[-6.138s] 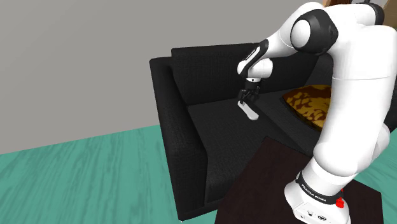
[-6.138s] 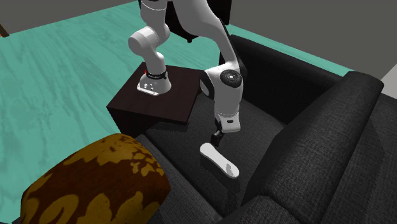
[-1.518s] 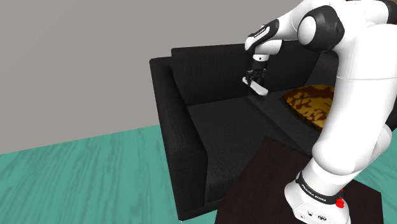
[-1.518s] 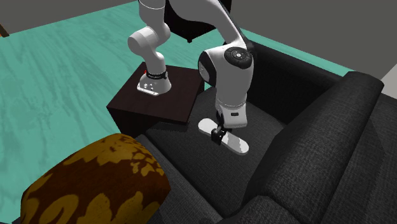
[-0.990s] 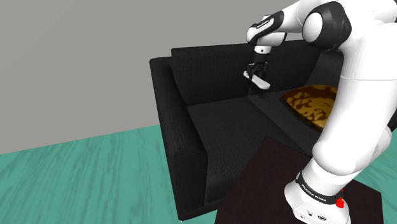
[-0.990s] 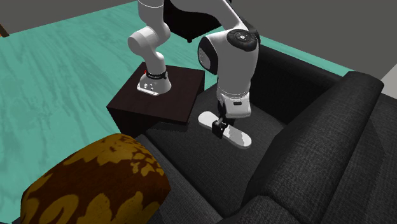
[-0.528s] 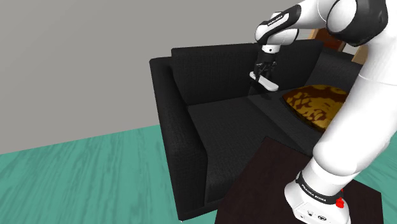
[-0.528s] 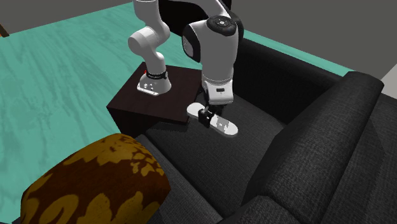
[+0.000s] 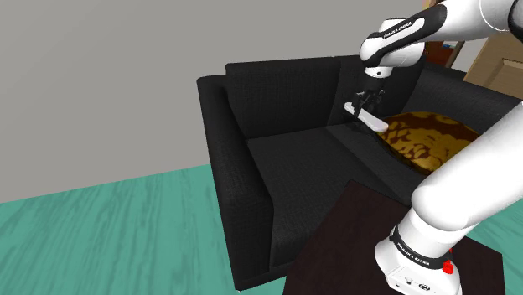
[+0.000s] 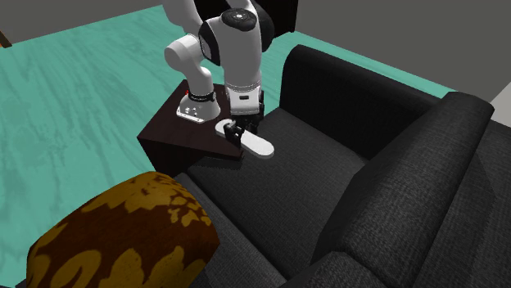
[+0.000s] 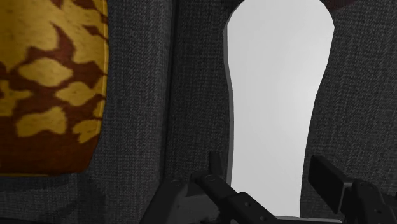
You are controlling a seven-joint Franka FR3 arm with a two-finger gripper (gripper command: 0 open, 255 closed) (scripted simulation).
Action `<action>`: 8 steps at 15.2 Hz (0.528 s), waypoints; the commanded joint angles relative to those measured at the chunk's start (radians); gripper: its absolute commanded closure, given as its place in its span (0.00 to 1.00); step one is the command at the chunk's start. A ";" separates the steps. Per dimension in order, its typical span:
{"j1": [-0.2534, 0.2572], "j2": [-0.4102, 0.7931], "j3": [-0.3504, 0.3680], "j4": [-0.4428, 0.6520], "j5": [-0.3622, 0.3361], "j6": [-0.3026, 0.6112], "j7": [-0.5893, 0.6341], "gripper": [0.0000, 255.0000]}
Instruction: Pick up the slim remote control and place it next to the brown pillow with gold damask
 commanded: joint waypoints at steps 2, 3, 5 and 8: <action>-0.033 -0.128 0.000 -0.114 -0.066 -0.005 0.012 1.00; -0.046 -0.168 0.001 -0.147 -0.085 -0.010 0.015 1.00; -0.065 -0.216 0.003 -0.186 -0.107 -0.017 0.016 1.00; -0.064 -0.196 -0.005 -0.212 -0.106 0.029 0.012 1.00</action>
